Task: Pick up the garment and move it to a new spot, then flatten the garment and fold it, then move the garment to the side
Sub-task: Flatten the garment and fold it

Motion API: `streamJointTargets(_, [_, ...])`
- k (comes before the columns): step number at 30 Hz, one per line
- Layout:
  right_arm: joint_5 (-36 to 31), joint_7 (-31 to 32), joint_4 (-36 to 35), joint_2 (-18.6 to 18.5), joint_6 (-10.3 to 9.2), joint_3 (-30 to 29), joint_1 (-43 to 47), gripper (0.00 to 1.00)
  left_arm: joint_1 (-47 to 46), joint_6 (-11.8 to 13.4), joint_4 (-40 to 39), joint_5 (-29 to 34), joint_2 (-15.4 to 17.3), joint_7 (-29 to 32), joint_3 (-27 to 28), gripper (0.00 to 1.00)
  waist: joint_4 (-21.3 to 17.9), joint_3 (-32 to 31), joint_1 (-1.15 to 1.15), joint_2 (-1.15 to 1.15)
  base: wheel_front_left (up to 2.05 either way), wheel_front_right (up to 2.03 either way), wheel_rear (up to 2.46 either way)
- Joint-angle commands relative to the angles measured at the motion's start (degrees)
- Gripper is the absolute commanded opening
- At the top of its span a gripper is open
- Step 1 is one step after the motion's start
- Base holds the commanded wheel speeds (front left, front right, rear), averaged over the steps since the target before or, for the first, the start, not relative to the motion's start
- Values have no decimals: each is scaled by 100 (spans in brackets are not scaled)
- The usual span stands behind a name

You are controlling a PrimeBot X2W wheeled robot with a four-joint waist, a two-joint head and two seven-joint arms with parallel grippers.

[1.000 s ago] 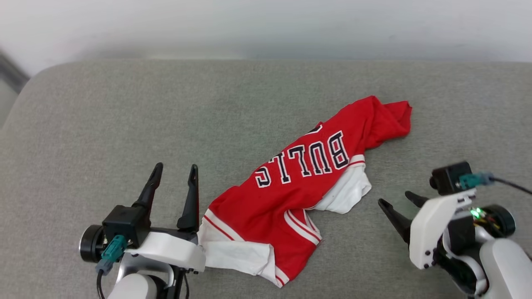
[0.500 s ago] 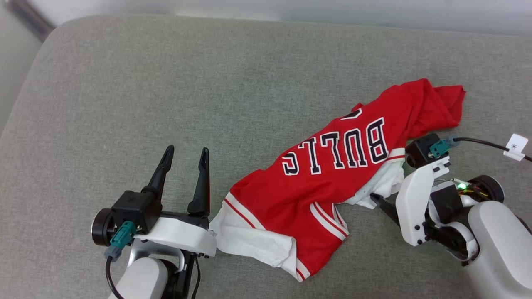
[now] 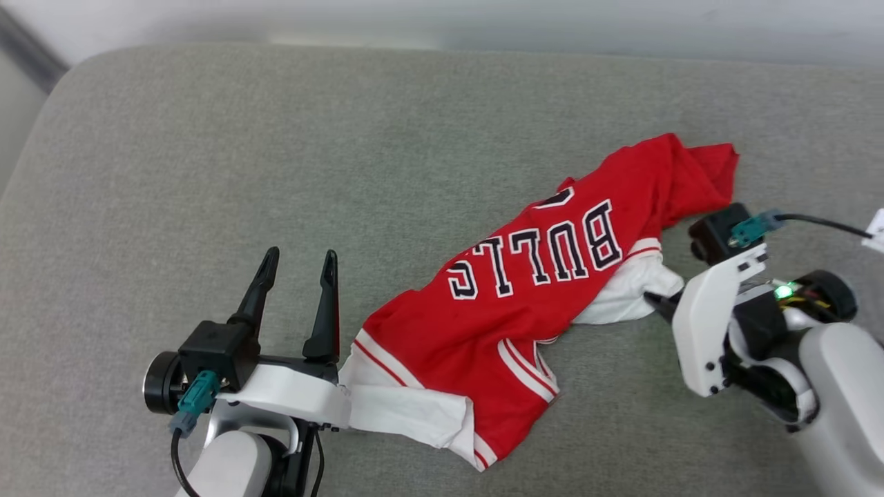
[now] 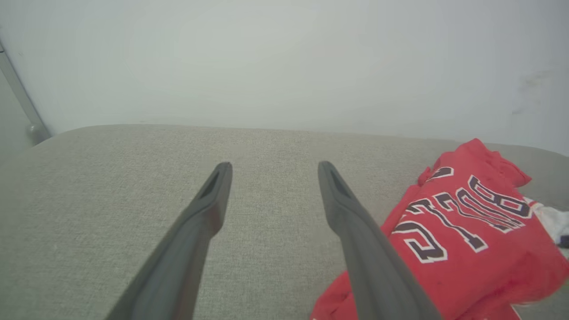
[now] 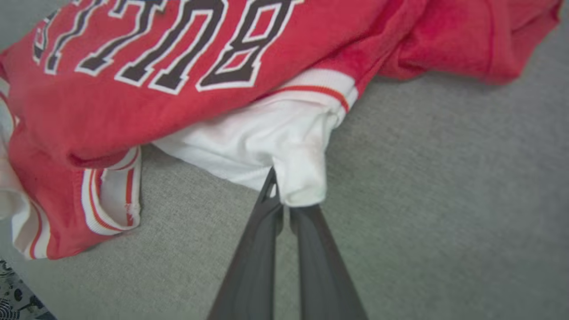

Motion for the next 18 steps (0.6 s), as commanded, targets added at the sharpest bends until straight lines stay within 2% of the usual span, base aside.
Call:
streamJointTargets(1, [-60,41,-222,-102,-2,-130,104,0,78,13,-24,52,41,-27,5,100,-196,-176,0,0,0,0,0])
streamJointTargets(9, [-241,439,-1278,-218,-2,-1109,508,0,199,71,-125,24,119,33,12,100,-575,-355,0,0,0,0,0])
streamJointTargets(14, [-376,720,-1800,51,-2,-2000,1004,0,206,75,-191,21,192,76,25,100,-694,-317,0,0,0,0,0])
streamJointTargets(18, [-489,850,-1785,380,-2,-2531,1406,0,181,104,-254,32,237,116,21,100,-754,-237,0,0,0,0,0])
